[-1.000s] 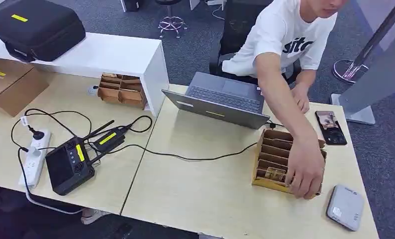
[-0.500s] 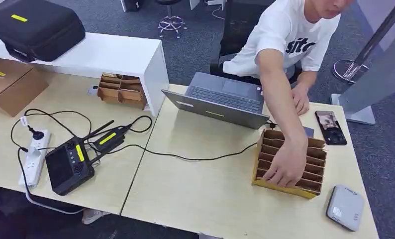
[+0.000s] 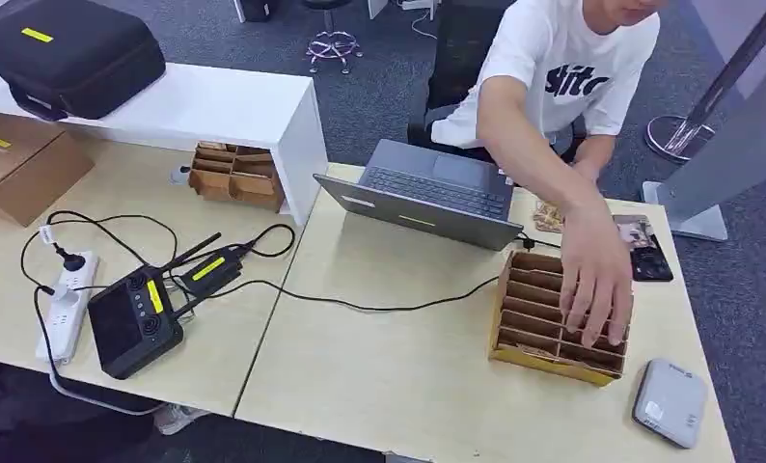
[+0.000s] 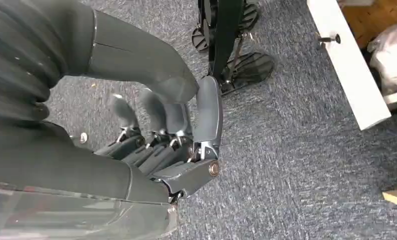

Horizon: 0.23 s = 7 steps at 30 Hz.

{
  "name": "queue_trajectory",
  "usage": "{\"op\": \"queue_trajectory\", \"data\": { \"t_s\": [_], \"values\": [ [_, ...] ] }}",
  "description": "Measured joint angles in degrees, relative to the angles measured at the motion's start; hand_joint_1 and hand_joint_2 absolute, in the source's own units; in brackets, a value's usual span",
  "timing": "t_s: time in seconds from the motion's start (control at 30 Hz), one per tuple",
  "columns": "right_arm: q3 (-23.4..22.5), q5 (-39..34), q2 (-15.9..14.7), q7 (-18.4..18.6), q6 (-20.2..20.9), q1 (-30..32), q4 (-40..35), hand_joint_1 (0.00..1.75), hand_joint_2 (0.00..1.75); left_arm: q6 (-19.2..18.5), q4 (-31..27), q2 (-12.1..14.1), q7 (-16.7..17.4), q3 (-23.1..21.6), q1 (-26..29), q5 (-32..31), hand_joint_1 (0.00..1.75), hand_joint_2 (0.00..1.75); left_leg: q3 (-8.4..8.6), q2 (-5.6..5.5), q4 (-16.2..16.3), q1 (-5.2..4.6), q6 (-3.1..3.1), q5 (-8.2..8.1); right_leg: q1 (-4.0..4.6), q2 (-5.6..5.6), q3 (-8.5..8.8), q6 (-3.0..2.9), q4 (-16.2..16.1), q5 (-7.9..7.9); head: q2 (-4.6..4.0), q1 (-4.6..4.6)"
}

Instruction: Pass the card to the sensor for recognition and then transmit it.

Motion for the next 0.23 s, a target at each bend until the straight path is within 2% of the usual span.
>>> {"op": "queue_trajectory", "data": {
  "t_s": [0.03,0.07,0.1,0.13,0.17,0.23],
  "values": [
    [0.0,0.4,0.2,-0.2,0.0,0.0,0.0,1.75,1.75,-0.7,0.0,0.0,-1.0,0.4,0.0,0.4,1.75,1.75,0.0,0.0,0.0,0.0,0.0,0.0,0.0,0.0,0.01,0.0,0.0,0.0,0.0,-0.04],
    [0.0,0.8,0.6,-0.4,0.0,0.0,0.0,1.59,1.75,-1.1,0.0,0.0,-1.7,0.8,0.0,0.4,1.75,0.0,0.01,0.0,0.0,-0.01,0.0,0.0,-0.01,0.0,0.01,0.0,0.0,0.0,0.0,-0.02],
    [0.0,1.2,0.8,-0.4,0.0,0.1,0.0,1.59,1.75,-1.3,0.0,0.0,-2.3,1.1,0.0,0.5,1.75,0.0,0.01,0.0,0.0,-0.01,0.0,0.0,-0.01,0.0,0.0,0.0,0.0,0.0,0.0,-0.02],
    [0.0,1.3,1.0,-0.6,-0.1,0.2,0.0,0.3,1.75,-1.8,0.0,0.0,-2.8,1.3,-0.1,0.8,1.75,0.0,0.01,0.0,0.0,-0.02,0.0,0.0,-0.02,0.0,0.01,0.0,0.0,0.0,0.0,-0.04],
    [0.0,1.4,1.0,-0.8,-0.1,0.3,0.0,0.0,0.0,-2.1,0.0,0.0,-3.2,1.6,-0.1,1.1,1.75,0.0,0.01,0.0,0.0,-0.02,0.0,0.0,-0.02,0.0,0.01,0.0,0.0,0.0,0.0,-0.02],
    [0.0,1.8,1.0,-1.3,-0.1,0.5,0.0,0.0,0.0,-2.8,0.0,0.0,-3.7,2.2,-0.1,1.7,1.75,0.0,0.01,0.0,0.0,-0.02,0.0,0.0,-0.02,0.0,0.01,0.0,0.0,0.0,0.0,-0.02]
  ]
}}
